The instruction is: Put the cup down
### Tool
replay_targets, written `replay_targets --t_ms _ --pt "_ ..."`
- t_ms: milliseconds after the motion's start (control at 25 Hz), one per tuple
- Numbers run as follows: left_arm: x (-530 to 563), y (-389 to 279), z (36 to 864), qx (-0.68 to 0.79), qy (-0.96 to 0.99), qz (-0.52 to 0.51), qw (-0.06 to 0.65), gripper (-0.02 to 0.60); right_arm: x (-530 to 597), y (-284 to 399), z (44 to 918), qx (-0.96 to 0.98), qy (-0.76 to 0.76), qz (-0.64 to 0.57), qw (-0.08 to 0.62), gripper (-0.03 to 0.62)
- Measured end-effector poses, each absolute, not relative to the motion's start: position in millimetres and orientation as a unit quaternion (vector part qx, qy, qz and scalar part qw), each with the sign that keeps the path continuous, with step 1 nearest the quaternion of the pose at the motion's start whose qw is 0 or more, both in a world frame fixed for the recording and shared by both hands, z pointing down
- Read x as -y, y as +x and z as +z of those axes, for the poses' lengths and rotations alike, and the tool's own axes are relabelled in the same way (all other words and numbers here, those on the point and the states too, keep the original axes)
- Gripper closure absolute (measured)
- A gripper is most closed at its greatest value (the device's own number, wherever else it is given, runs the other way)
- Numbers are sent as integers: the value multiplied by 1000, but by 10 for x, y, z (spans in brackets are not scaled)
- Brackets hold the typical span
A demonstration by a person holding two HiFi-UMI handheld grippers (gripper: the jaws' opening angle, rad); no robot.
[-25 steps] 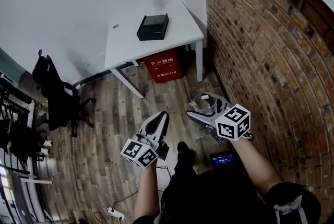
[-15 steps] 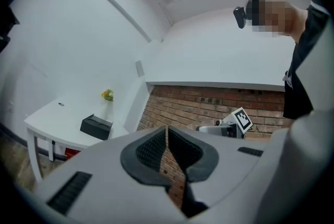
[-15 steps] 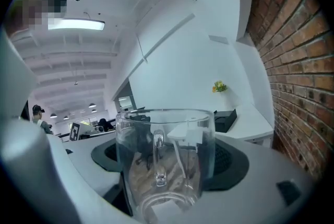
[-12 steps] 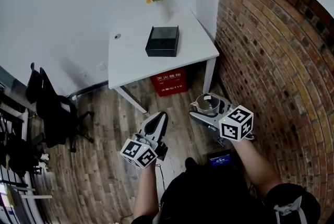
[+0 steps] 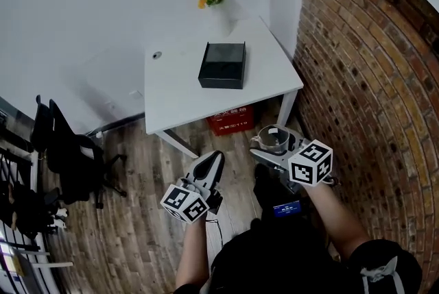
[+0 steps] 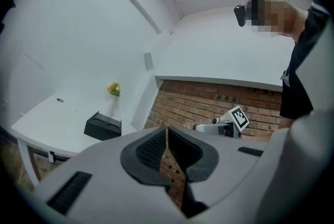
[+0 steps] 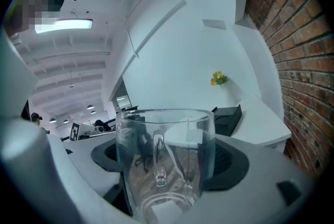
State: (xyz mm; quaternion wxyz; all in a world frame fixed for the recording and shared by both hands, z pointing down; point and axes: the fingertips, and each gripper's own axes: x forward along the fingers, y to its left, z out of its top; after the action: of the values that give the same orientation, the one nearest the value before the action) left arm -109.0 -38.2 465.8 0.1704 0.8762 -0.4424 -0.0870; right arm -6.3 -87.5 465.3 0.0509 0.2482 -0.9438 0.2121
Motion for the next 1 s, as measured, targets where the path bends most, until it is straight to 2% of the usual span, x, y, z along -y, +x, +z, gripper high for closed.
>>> replay_targets --t_ms 560,1000 --pt "2559 -1594 4563 478 859 -73 168 558 3083 -754 4671 951 193 238 43 178" --pt "3266 -1862 4739 485 849 -75 196 558 3781 -1112 4847 946 181 262 56 178"
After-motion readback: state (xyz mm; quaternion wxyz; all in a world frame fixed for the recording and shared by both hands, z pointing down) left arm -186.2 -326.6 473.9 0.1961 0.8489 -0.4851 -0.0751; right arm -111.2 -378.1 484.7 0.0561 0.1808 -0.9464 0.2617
